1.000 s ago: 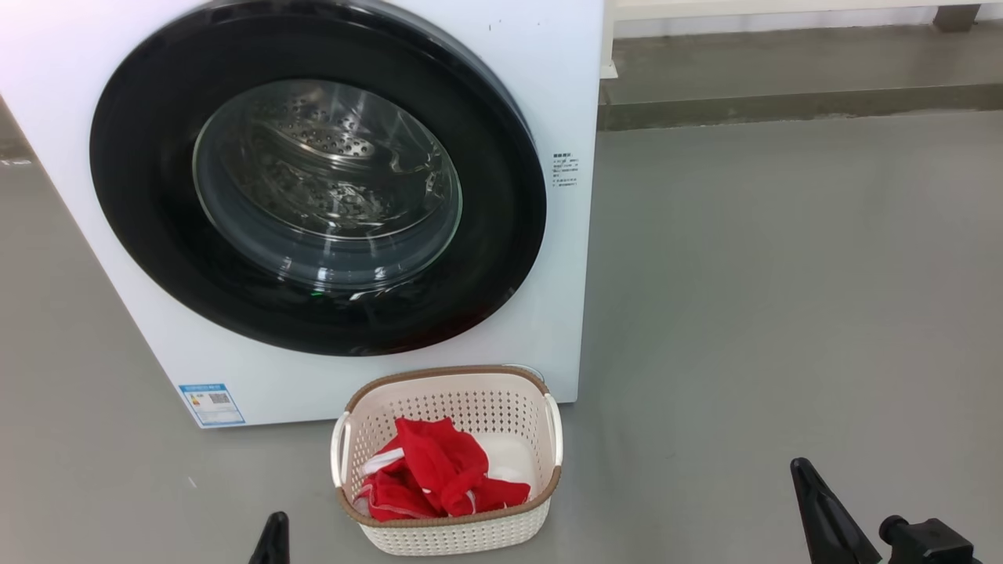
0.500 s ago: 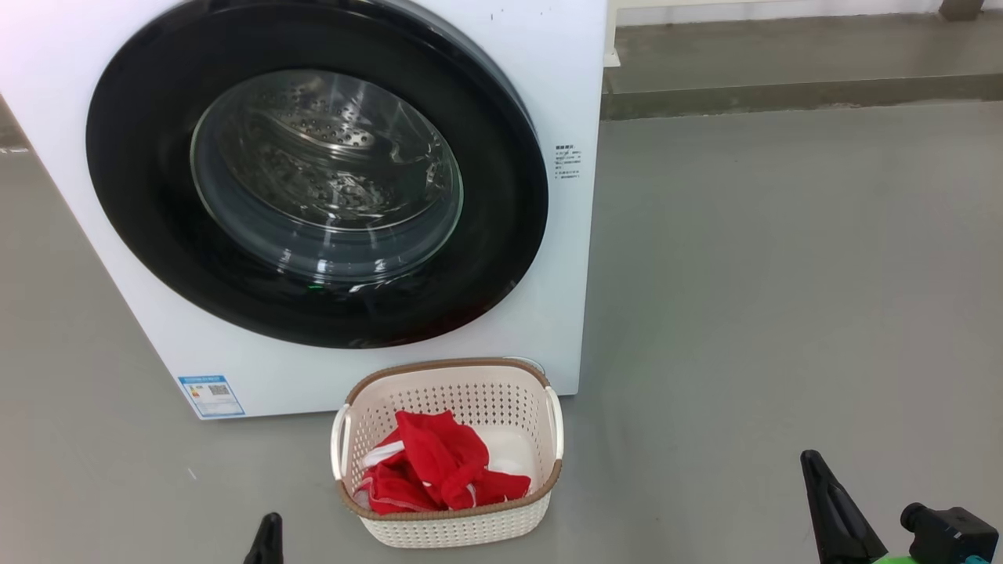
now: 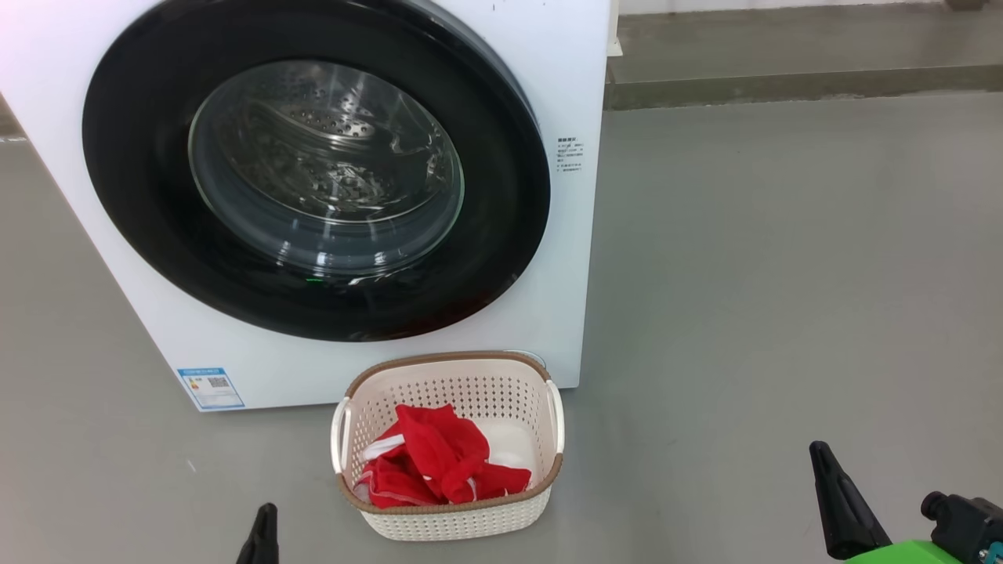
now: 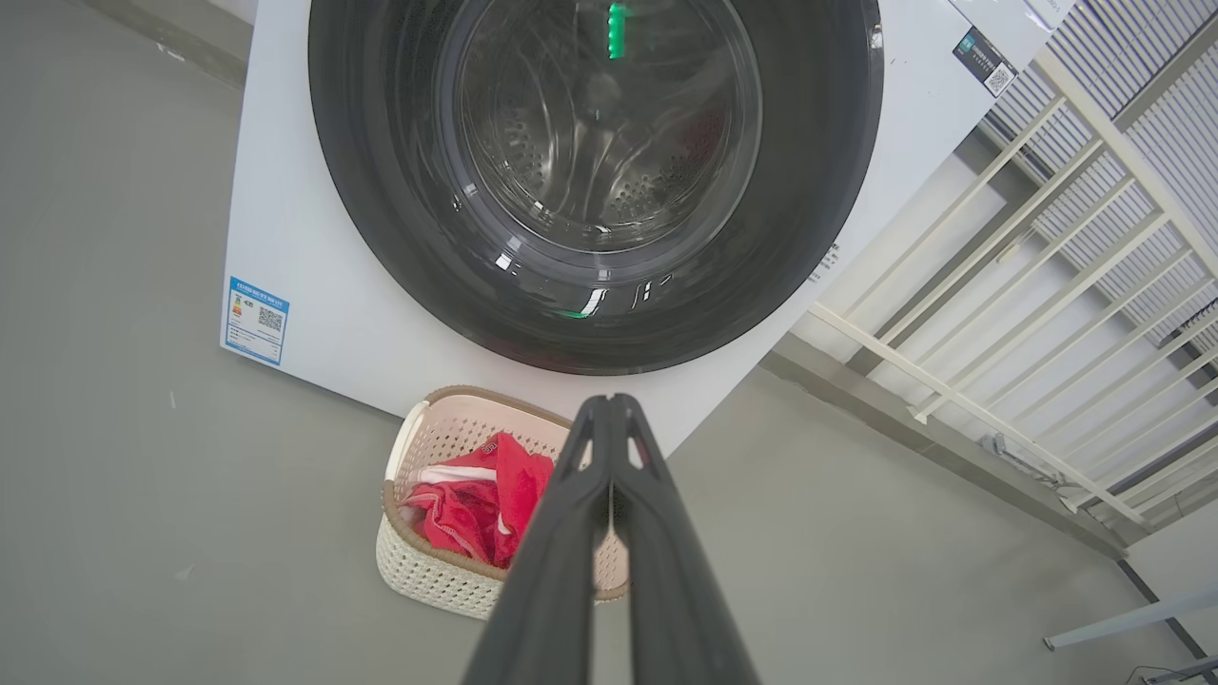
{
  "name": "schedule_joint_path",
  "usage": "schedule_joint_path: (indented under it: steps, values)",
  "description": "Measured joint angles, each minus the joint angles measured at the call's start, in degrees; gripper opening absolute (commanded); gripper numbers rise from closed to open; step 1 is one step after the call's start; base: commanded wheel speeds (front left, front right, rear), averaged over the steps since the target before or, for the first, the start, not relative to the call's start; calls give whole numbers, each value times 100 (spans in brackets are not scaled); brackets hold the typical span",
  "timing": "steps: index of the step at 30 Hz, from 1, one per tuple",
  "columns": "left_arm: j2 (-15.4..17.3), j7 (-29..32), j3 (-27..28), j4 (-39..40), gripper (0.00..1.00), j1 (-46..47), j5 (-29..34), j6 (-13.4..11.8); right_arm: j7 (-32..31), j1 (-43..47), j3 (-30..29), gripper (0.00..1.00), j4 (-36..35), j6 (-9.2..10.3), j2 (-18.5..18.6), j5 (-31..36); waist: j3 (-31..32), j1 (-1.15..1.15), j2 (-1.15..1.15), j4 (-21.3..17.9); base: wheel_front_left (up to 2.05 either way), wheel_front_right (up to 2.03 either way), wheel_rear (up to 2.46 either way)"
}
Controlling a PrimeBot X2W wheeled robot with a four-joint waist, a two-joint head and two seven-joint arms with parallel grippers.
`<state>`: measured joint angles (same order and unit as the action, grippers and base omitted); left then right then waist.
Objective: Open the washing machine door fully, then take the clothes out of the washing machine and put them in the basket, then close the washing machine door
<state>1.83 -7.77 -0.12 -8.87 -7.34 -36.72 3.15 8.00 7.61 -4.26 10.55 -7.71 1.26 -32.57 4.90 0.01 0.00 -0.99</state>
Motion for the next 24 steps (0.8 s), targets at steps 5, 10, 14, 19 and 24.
schedule_joint_path:
  steps: [5,10,14,19,24]
  values:
    - [1,83,22,-31,0,92,-311,43,-82,-115,-22,0,37,0,1,-344,-29,0,0,6,0,0,0]
    - [1,151,45,-68,0,129,-543,46,-147,-135,-34,0,58,0,1,-619,-53,0,0,10,0,0,0]
    - [1,222,77,-90,0,202,-865,51,-207,-215,-54,0,82,0,2,-949,-82,0,0,16,0,0,0]
    - [2,300,102,-131,0,261,-1191,91,-308,-276,-70,0,103,1,4,-1281,-111,0,0,21,0,0,0]
    - [2,377,129,-166,0,311,-1513,99,-385,-325,-86,0,126,1,9,-1613,-140,0,0,27,0,0,0]
